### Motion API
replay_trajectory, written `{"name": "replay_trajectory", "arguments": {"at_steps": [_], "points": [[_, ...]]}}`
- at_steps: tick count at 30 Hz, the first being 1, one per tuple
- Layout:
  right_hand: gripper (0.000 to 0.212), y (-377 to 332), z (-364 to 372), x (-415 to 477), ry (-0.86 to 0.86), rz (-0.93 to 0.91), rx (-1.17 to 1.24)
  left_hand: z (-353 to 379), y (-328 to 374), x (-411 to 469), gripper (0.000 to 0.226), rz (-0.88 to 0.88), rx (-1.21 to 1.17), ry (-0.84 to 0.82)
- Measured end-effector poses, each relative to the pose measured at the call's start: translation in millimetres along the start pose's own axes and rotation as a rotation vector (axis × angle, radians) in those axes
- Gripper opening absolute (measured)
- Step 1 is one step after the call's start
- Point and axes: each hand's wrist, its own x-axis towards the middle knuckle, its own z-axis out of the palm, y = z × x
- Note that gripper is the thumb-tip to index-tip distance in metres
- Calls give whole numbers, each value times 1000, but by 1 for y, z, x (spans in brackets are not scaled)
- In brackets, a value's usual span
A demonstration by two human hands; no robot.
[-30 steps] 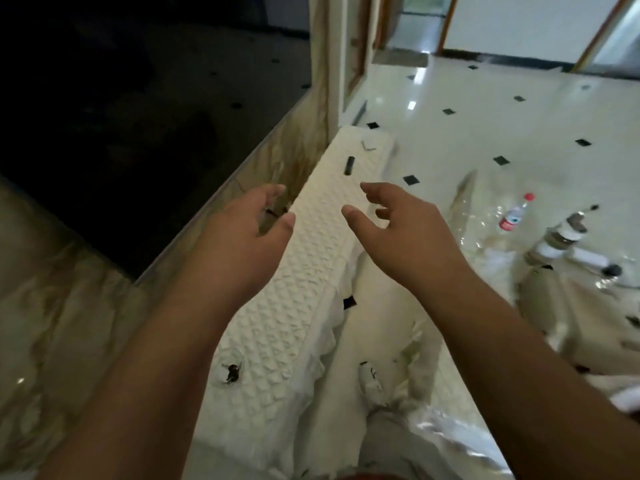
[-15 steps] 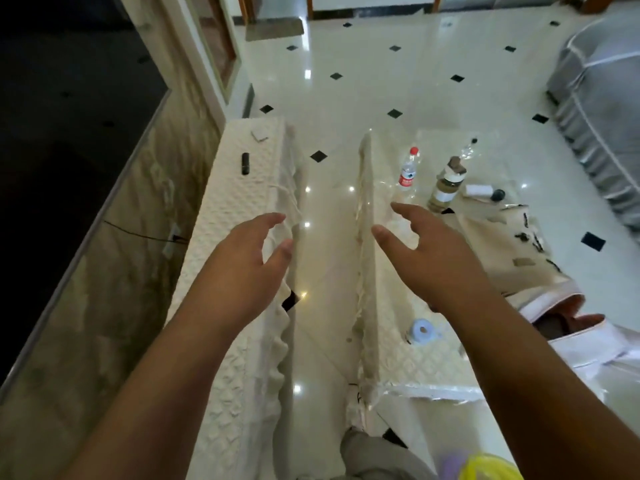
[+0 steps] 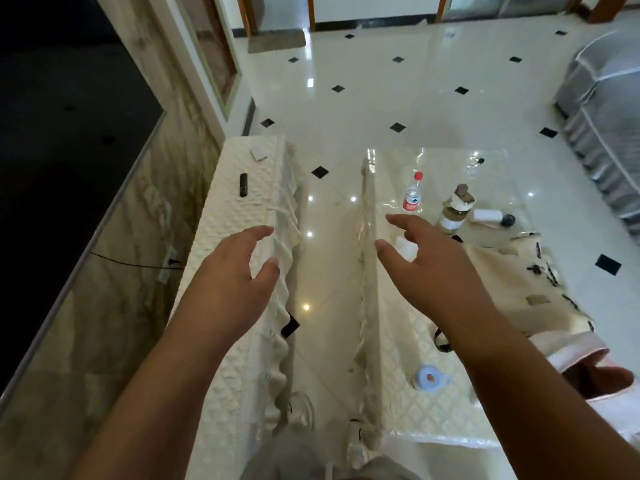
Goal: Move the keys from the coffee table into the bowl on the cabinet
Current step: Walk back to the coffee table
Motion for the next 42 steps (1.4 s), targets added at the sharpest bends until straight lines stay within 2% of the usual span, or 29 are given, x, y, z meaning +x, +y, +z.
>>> {"name": "replay_trajectory", "arguments": {"at_steps": [6, 13, 19, 23, 33, 38, 42], "points": [[49, -15, 21, 49, -6, 13, -35, -6, -15, 61, 39, 8, -35, 8], [43, -49, 56, 142, -24, 15, -112, -18, -54, 173, 40, 10, -100, -16], [41, -101, 80, 238, 72, 29, -81, -47, -91, 276, 36, 21, -147, -11], [44, -121, 95, 280, 75, 12, -85, -63, -103, 326, 37, 38, -144, -3], [43, -113, 114, 379, 48, 51, -32, -45, -94, 430, 35, 51, -178, -42], [44, -97, 118, 464, 39, 56, -46, -27, -75, 513, 35, 28, -159, -42], [48, -84, 103, 545, -56, 49, -83, -5, -45, 582, 32, 1, -105, -52]]}}
